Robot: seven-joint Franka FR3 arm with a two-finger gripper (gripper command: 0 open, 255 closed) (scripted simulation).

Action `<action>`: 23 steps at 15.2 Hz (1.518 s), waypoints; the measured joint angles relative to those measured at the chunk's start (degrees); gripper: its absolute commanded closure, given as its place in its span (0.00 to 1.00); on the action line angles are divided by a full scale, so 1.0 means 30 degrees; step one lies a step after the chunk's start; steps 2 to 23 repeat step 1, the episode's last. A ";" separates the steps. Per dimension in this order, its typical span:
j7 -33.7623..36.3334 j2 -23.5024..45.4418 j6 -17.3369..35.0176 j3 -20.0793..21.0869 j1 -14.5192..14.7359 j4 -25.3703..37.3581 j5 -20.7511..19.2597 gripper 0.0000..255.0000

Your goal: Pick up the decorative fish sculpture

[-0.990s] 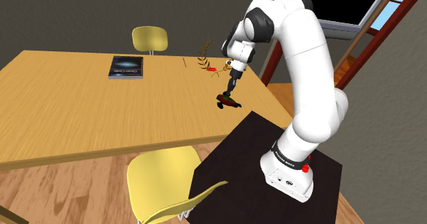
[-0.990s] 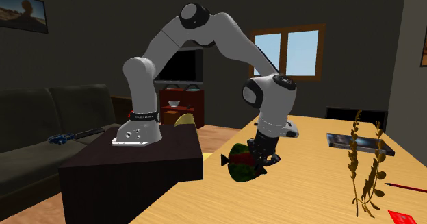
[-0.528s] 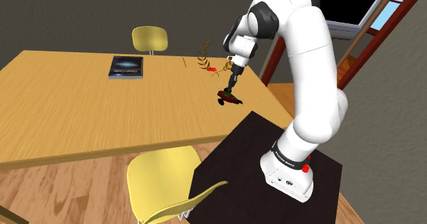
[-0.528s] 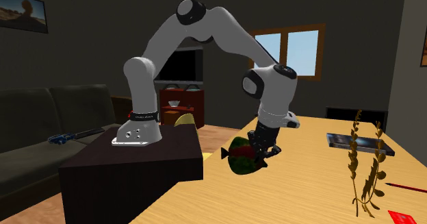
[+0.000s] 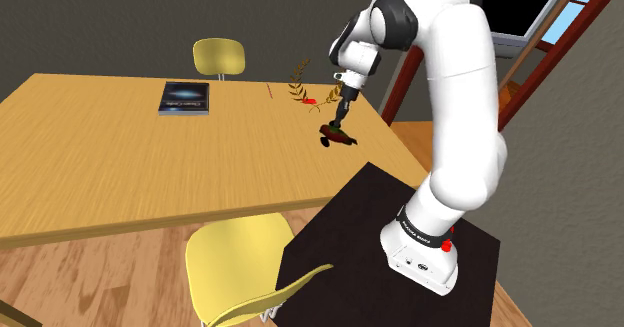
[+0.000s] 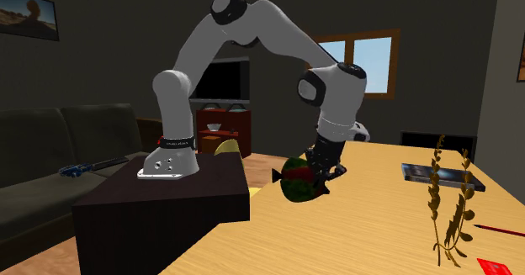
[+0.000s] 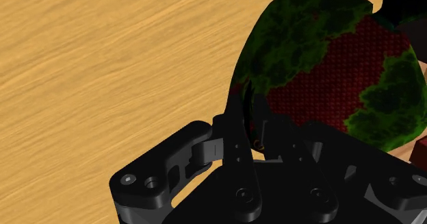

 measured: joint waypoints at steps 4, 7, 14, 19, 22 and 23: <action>0.0070 -0.0151 -0.0095 -0.0082 0.0055 -0.0022 -0.0107 1.00; 0.0070 -0.0151 -0.0095 -0.0082 0.0055 -0.0022 -0.0107 1.00; 0.0070 -0.0151 -0.0095 -0.0082 0.0055 -0.0022 -0.0107 1.00; 0.0070 -0.0151 -0.0095 -0.0082 0.0055 -0.0022 -0.0107 1.00; 0.0070 -0.0151 -0.0095 -0.0082 0.0055 -0.0022 -0.0107 1.00; 0.0070 -0.0151 -0.0095 -0.0082 0.0055 -0.0022 -0.0107 1.00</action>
